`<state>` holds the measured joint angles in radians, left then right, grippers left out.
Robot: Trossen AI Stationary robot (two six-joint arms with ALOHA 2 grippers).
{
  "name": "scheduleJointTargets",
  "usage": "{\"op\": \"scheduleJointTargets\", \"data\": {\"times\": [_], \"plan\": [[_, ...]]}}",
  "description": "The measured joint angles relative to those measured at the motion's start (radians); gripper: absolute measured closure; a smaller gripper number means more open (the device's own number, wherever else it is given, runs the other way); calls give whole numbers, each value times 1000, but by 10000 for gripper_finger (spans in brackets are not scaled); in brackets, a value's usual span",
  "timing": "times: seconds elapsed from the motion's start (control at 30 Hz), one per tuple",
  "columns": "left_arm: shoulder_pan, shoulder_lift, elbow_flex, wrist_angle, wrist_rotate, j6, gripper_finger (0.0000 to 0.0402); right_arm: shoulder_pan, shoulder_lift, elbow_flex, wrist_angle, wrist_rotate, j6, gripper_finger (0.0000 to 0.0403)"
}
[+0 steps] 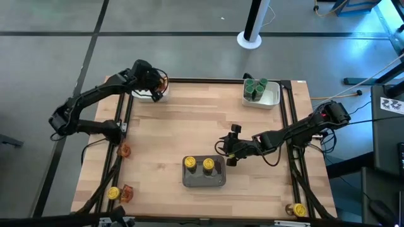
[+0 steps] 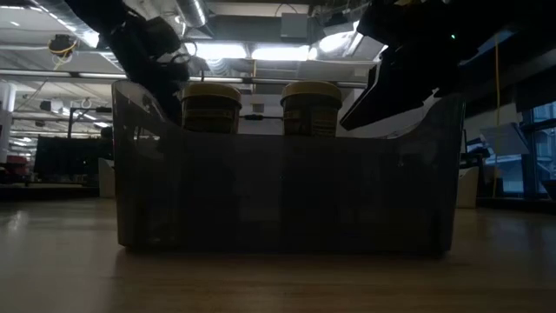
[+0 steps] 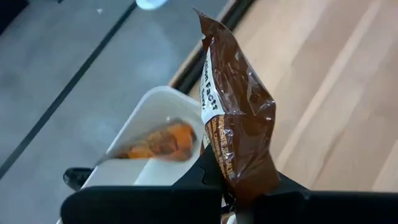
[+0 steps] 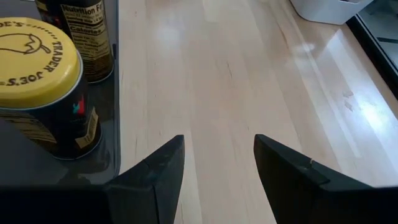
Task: Sort spices by type
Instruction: Put the top center orange seasoning bag into the left white bin
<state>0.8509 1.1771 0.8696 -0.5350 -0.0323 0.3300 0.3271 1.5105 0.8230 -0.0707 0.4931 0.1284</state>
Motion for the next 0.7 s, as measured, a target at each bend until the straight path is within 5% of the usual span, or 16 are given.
{"op": "scheduleJointTargets", "data": {"times": [0.7], "plan": [[47,249,-1,133,-40,50,401,0,0,0,1,0,1,208]]}}
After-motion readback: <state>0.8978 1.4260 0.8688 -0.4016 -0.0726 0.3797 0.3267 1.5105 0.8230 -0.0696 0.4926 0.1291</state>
